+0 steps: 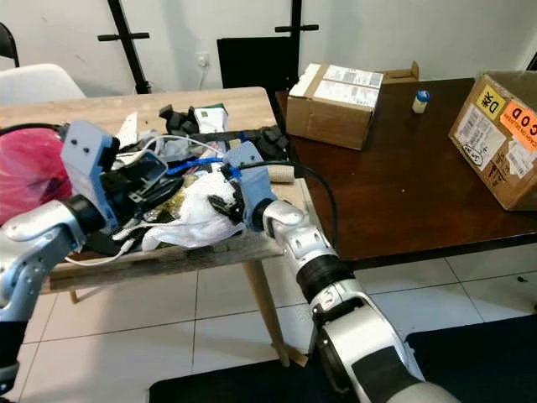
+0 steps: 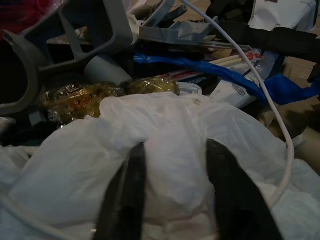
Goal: Picking trash to rubbish bin
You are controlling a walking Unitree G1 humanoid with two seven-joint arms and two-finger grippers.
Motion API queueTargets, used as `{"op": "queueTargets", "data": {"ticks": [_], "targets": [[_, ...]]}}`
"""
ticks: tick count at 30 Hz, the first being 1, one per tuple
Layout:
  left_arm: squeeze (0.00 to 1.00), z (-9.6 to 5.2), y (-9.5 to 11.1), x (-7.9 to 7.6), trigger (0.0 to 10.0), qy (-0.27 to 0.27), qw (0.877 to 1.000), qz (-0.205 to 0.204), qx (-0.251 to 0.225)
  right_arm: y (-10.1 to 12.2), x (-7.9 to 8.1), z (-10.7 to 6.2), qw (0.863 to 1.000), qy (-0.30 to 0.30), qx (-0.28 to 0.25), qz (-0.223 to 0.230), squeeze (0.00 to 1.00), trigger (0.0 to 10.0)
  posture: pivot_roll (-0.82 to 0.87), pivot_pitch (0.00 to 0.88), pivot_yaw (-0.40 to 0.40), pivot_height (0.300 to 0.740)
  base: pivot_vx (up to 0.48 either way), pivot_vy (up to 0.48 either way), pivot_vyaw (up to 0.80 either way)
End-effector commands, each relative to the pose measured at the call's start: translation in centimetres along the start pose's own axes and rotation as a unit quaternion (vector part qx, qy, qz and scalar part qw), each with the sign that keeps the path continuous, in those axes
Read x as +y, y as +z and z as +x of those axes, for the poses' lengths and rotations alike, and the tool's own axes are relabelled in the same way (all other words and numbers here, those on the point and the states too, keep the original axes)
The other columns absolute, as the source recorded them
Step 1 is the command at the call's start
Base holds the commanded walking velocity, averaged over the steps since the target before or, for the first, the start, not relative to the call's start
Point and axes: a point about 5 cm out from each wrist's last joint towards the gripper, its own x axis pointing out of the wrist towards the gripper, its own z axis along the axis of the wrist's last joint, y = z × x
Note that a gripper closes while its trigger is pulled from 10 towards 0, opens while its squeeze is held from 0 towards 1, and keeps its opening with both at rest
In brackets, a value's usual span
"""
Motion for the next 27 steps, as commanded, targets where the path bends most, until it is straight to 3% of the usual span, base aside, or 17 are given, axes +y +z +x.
{"op": "queueTargets", "data": {"ticks": [1,12,14,17,21,27], "targets": [[0.0,0.2,0.0,-0.2,10.0,-0.001,1.0,0.004,0.002,0.2,-0.4,-0.1,1.0,-0.006,-0.007,0.003,0.0,0.0,0.0,0.09,-0.002,0.74,0.0,0.0,0.0],[0.0,0.2,0.2,0.1,10.0,0.004,1.0,0.008,0.003,1.7,-1.3,-0.5,0.998,0.009,-0.039,0.042,0.0,0.0,0.0,0.091,-0.001,0.74,0.0,0.0,0.0],[0.0,0.2,0.4,0.4,10.0,0.008,1.0,0.009,0.0,3.5,-1.9,-1.2,0.996,0.039,-0.067,0.053,0.0,0.0,0.0,0.091,0.0,0.74,0.0,0.0,0.0],[0.0,0.2,0.4,0.4,10.0,0.009,1.0,0.01,0.0,4.1,-2.1,-1.5,0.994,0.048,-0.074,0.057,0.0,0.0,0.0,0.091,0.0,0.74,0.0,0.0,0.0],[0.0,0.4,0.6,0.7,10.0,0.012,1.0,0.013,-0.004,7.3,-3.4,-3.5,0.988,0.084,-0.118,0.047,0.0,0.0,-0.01,0.092,0.001,0.74,0.0,0.0,0.0],[0.0,0.4,0.6,0.7,10.0,0.013,1.0,0.013,-0.006,10.3,-5.0,-5.6,0.981,0.089,-0.166,0.04,0.0,0.0,-0.01,0.092,0.007,0.74,0.0,0.0,0.0]]}}
